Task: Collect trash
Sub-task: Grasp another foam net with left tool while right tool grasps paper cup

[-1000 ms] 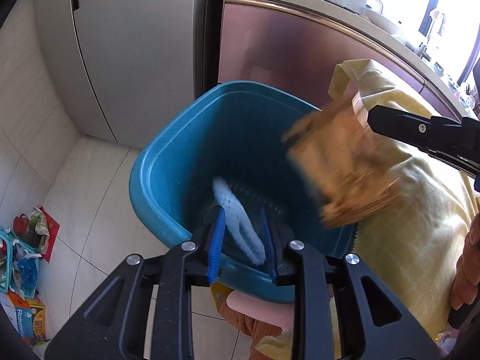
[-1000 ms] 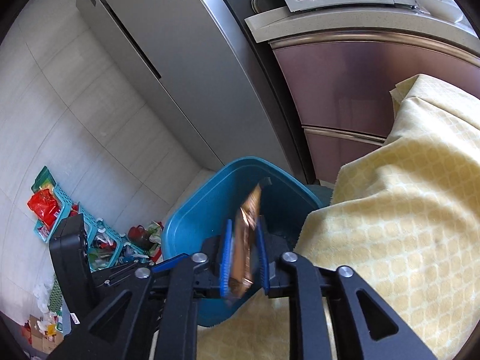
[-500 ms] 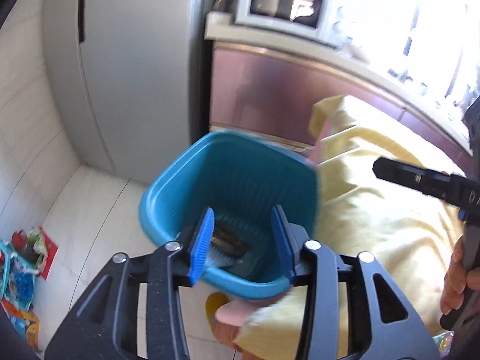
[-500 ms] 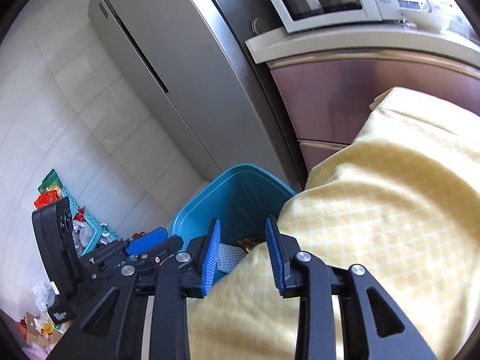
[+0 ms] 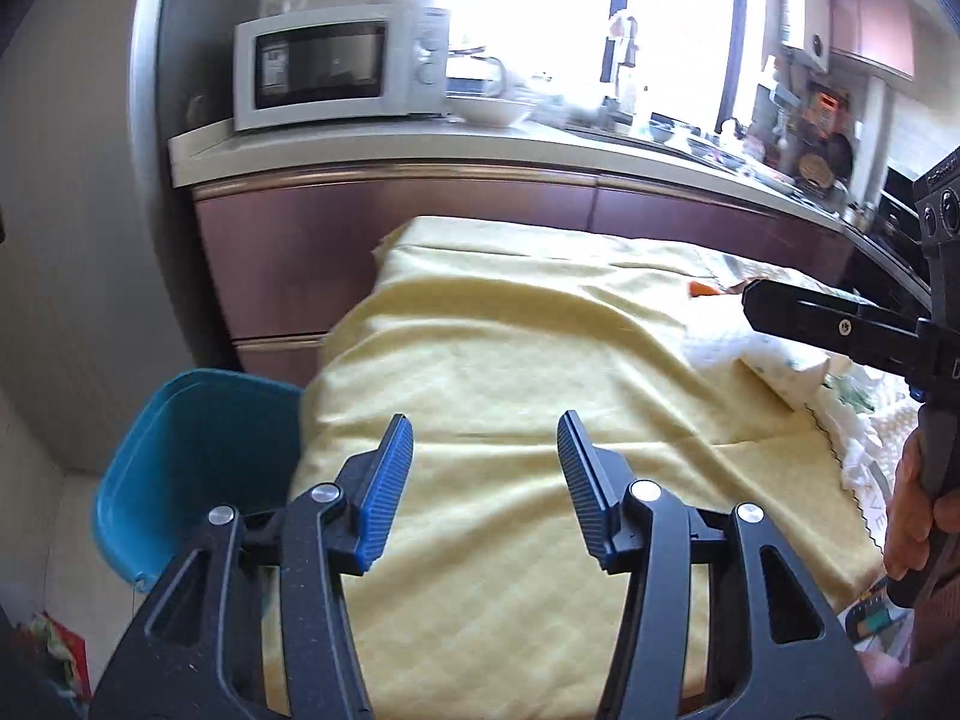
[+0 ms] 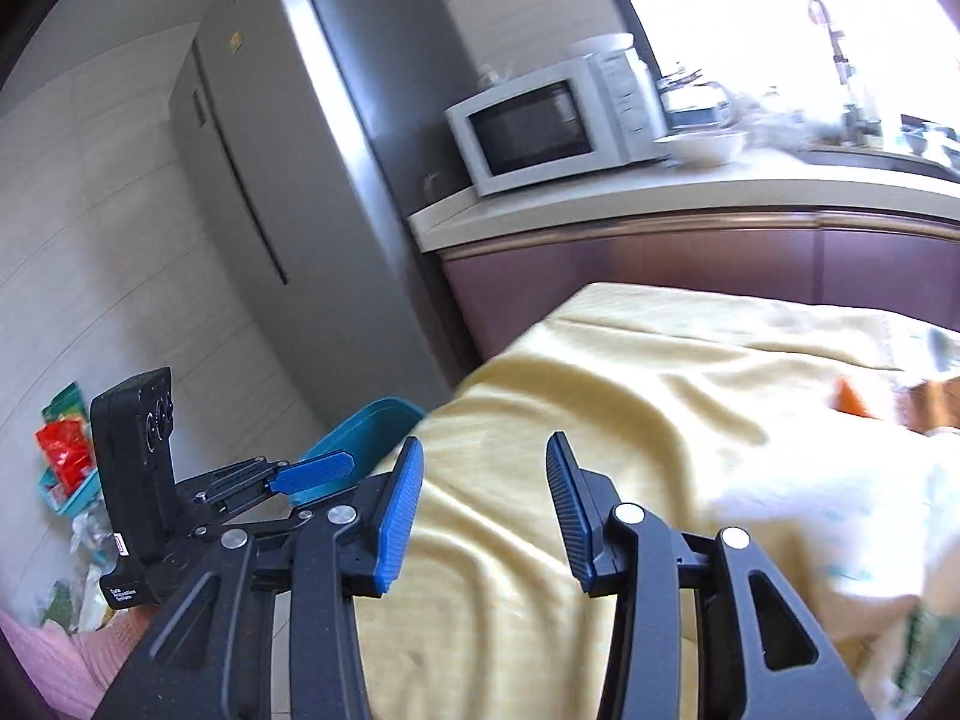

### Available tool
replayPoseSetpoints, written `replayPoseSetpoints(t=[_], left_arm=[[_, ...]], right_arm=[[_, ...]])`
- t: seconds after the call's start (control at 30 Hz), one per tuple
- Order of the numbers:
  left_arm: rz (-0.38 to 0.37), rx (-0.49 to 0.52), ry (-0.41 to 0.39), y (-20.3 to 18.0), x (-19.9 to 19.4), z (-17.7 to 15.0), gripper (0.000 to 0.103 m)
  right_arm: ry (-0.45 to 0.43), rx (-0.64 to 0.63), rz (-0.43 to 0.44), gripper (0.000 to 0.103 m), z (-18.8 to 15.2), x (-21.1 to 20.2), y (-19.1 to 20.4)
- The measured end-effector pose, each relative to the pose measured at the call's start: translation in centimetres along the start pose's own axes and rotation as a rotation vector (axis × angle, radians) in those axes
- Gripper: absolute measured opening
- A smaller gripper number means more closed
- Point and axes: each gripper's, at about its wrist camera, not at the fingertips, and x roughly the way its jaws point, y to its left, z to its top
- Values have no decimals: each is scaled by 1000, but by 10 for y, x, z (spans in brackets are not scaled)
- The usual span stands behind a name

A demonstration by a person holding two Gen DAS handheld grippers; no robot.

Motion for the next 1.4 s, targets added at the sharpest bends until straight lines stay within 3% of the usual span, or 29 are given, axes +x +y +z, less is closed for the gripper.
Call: replayPoseSetpoints(t=[0.23, 0.47, 0.57, 0.63, 0.87, 0.93, 1.13, 1.4], left_arm=[[-127, 164, 16, -94, 33, 11, 52], [-176, 280, 30, -148, 67, 28, 52], [-175, 326, 30, -168, 78, 34, 54], [-172, 349, 41, -174, 90, 38, 54], [-154, 375, 81, -187, 119, 43, 53], [-158, 374, 92, -187, 124, 44, 49], [-170, 349, 107, -185, 130, 45, 25], [-179, 291, 109, -173, 125, 45, 16]], right_arm=[[-96, 66, -212, 43, -17, -64, -54], [-144, 147, -349, 47, -28, -105, -113], [-146, 174, -384, 54, -30, -106, -129], [-141, 196, -390, 62, -31, -103, -135], [-114, 238, -422, 72, -33, -87, -152], [-109, 247, -429, 76, -33, -83, -154], [-84, 280, -432, 76, -38, -72, -158], [-95, 303, -431, 63, -41, -79, -162]])
